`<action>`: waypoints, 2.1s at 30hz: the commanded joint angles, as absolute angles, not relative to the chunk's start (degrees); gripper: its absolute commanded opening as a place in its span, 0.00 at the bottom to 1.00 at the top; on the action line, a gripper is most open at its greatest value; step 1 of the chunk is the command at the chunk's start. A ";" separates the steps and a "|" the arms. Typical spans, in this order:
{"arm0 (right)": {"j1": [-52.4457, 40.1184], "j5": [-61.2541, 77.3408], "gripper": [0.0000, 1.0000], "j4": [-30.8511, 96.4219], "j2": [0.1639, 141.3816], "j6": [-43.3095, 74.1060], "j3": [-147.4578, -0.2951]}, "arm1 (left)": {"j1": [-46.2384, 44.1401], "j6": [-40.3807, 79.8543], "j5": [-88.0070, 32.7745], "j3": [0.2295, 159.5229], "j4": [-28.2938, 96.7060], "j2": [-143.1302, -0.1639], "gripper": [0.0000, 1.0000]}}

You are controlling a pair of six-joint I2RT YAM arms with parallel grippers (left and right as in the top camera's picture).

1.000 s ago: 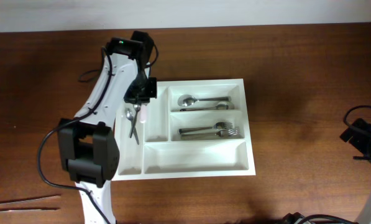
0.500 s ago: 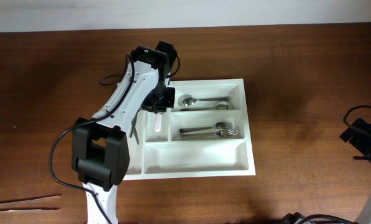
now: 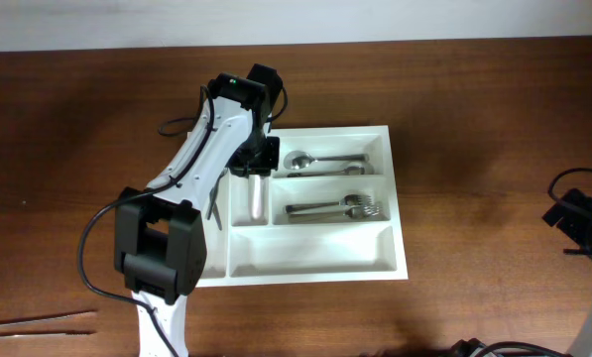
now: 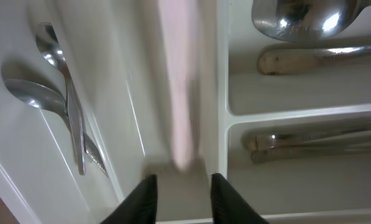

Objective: Pack container
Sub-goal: 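Open the left gripper and withdraw it to the lower left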

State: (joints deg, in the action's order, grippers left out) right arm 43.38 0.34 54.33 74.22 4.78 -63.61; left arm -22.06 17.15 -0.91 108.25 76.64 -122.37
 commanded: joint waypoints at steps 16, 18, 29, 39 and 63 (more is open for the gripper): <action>43.68 0.67 0.99 54.15 74.37 5.34 -63.64 | -15.42 17.30 2.35 112.01 73.63 -121.36 0.99; 43.68 0.67 0.99 54.15 74.37 5.34 -63.64 | -13.78 17.28 1.13 113.43 73.71 -121.36 0.99; 43.68 0.67 0.99 54.15 74.37 5.34 -63.64 | -0.21 34.48 2.35 120.77 83.92 -120.99 0.99; 43.68 0.67 0.99 54.15 74.37 5.34 -63.64 | 14.90 36.91 2.83 120.84 86.85 -112.57 0.99; 43.68 0.67 0.99 54.15 74.37 5.34 -63.64 | 23.22 59.66 14.48 106.56 96.66 -102.24 0.99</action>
